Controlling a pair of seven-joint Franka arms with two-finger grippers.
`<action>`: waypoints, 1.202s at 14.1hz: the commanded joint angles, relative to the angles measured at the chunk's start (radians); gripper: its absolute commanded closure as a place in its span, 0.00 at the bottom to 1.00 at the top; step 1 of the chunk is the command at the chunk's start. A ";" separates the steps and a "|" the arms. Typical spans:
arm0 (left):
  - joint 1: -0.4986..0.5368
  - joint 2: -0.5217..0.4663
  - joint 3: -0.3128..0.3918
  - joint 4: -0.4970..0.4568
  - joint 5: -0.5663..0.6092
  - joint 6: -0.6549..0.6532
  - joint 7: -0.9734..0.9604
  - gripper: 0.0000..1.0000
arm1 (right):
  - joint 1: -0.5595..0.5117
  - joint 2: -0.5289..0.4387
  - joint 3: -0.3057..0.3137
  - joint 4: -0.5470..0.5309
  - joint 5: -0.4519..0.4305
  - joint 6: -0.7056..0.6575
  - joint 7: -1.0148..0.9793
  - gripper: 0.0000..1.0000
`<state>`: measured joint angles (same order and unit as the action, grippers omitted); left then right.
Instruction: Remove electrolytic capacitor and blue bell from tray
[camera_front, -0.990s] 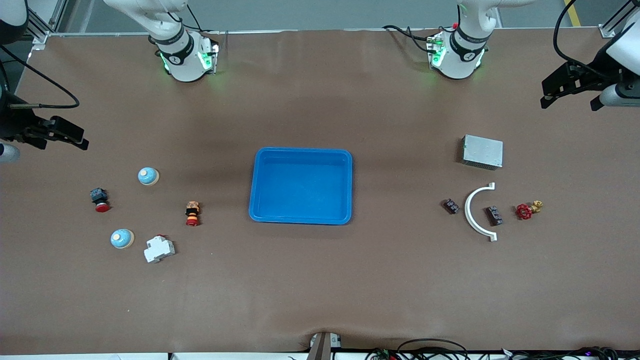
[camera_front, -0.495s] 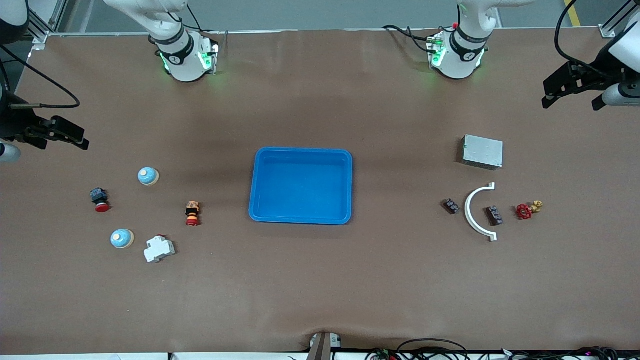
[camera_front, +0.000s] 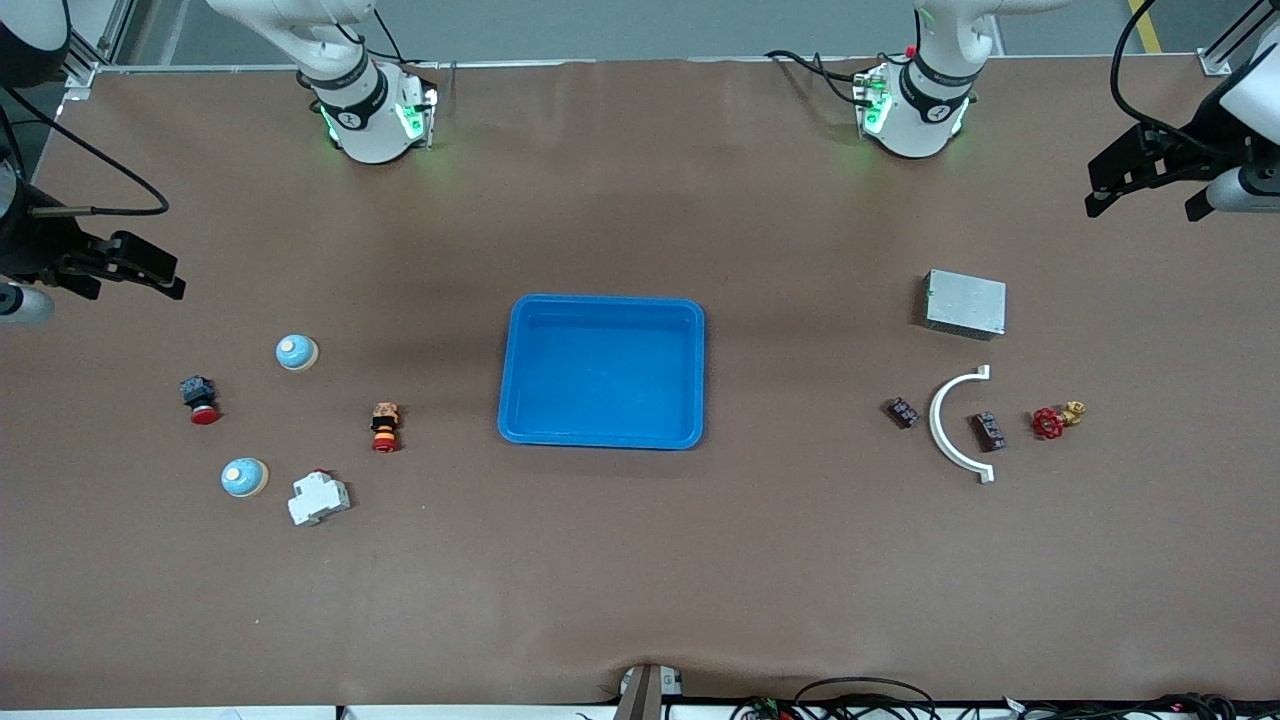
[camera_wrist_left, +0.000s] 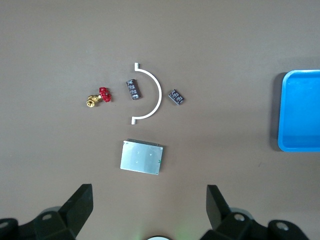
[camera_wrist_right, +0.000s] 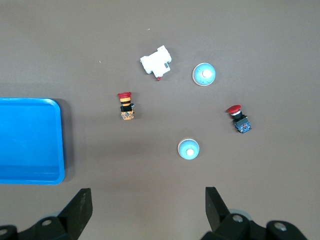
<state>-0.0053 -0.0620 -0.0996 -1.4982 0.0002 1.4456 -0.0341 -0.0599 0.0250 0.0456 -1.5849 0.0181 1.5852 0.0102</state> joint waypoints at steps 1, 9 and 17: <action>0.005 0.002 -0.005 0.015 0.018 -0.016 0.008 0.00 | 0.046 -0.016 -0.047 -0.012 -0.014 -0.001 0.013 0.00; 0.005 0.002 0.000 0.015 0.017 -0.016 0.011 0.00 | 0.041 -0.014 -0.049 -0.007 -0.010 -0.010 0.014 0.00; 0.007 0.002 0.003 0.015 0.018 -0.016 0.016 0.00 | 0.042 -0.014 -0.047 0.067 -0.006 -0.014 0.004 0.00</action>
<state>-0.0015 -0.0619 -0.0959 -1.4982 0.0002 1.4456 -0.0325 -0.0259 0.0244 0.0053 -1.5504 0.0179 1.5832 0.0100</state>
